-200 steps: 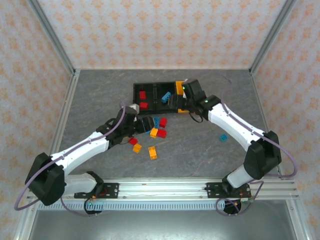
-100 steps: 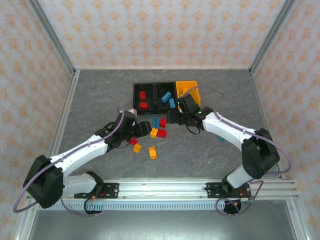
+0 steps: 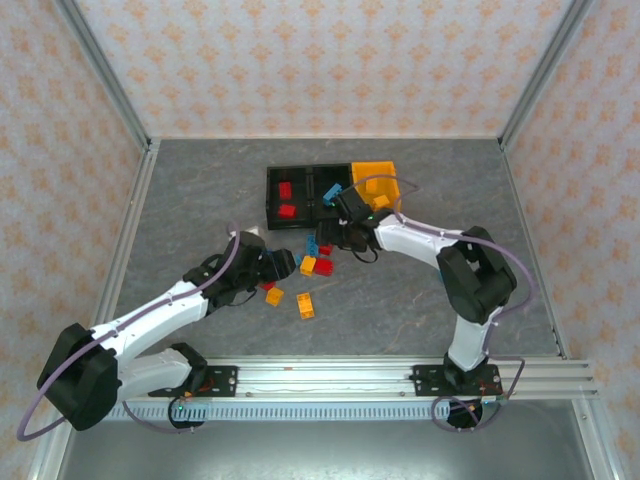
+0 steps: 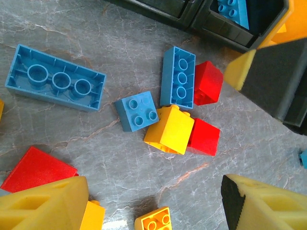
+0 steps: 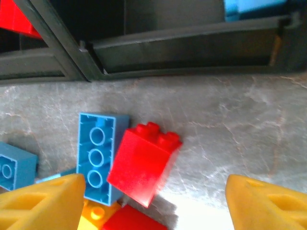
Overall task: Sort the legos into containers by color
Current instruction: Pick up the lego from the center of the table.
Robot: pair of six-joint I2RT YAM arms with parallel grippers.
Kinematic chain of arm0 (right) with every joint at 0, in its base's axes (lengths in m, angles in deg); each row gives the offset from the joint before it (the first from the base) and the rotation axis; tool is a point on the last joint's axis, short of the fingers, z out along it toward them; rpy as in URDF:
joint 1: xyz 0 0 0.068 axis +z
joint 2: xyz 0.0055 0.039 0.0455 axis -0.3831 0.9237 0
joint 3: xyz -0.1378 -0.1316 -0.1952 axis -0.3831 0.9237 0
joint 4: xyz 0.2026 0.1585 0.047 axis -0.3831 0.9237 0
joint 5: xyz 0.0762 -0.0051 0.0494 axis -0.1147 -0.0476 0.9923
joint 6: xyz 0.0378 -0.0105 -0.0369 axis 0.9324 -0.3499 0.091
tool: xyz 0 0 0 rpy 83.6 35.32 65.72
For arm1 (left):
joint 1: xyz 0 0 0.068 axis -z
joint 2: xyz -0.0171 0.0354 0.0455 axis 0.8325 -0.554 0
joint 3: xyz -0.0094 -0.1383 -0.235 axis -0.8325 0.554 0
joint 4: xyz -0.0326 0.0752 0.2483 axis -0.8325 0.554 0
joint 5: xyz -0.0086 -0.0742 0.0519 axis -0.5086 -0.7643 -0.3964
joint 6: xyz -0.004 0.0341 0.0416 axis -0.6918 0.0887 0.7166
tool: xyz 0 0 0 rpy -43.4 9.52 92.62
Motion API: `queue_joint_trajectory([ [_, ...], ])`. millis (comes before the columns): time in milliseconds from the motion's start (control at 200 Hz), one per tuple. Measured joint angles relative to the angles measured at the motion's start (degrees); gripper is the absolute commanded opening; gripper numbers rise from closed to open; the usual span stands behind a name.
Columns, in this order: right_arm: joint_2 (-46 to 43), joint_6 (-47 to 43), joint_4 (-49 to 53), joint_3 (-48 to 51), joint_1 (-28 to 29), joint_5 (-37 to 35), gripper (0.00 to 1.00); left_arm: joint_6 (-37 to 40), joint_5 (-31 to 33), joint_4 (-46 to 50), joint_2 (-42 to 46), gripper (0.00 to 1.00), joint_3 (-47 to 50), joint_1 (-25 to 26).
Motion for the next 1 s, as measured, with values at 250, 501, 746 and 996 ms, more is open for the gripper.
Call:
queue_joint_trajectory([
  [250, 4.8, 1.1, -0.3, -2.7, 0.2, 0.1, 0.68, -0.2, 0.0, 0.0, 0.0, 0.75, 0.2, 0.0],
  [501, 5.8, 1.4, 0.0, -2.7, 0.2, -1.9, 0.54, -0.4, 0.0, -0.2, 0.0, 0.75, 1.8, 0.0],
  [746, 5.8, 0.2, 2.7, -2.3, 0.2, -8.5, 0.62, -0.6, 0.0, -0.2, 0.4, 0.75, 1.9, 0.0],
  [996, 5.8, -0.5, 3.7, -2.3, 0.2, -9.1, 0.41, -0.8, 0.0, -0.3, 0.4, 0.75, 1.9, 0.0],
])
